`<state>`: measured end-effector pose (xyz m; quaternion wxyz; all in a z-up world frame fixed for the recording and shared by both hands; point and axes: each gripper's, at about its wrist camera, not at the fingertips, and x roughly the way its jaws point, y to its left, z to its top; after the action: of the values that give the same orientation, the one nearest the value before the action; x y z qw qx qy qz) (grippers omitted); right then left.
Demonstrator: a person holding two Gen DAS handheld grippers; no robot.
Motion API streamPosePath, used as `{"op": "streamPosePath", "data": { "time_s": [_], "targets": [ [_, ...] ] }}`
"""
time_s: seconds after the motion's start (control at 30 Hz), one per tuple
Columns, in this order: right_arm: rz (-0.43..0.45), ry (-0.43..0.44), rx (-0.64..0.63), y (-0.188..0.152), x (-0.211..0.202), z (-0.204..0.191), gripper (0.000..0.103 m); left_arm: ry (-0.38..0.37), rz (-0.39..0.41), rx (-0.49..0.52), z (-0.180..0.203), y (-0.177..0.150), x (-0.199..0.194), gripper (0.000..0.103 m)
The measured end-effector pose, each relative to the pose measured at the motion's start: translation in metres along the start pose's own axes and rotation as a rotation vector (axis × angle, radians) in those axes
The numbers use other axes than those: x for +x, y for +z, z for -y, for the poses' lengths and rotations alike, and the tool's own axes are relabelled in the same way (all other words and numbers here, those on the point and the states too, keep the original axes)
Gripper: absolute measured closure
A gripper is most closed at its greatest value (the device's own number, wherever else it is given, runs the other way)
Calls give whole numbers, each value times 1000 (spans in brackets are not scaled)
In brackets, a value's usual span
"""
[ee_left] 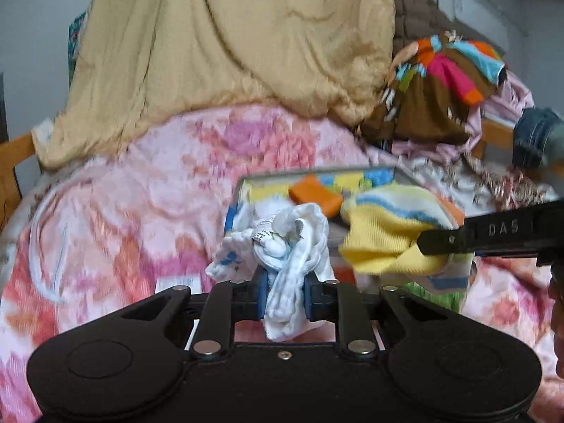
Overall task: Organize soft objects
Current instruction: 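Carry the white cloth and striped sock with both grippers over the frog tray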
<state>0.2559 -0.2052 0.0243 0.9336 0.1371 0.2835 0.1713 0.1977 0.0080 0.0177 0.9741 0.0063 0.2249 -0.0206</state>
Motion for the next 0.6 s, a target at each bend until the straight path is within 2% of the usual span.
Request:
{"op": "streamPosePath", "data": {
  "time_s": [0.13,0.33,0.47,0.6],
  "targets": [
    [82,-37,-65,18,0,0,78,-33,72,-16,2,24,16,82],
    [146,-76,3,49,12,28,78,-143,122,-62,15,50,65,82],
    [155,-109,39,61,34,45,78,-207,152,-54,30,56,102,82],
    [133,-137,58,65,62,55,78,-232,136,-73,35,60,138,82]
  ]
}}
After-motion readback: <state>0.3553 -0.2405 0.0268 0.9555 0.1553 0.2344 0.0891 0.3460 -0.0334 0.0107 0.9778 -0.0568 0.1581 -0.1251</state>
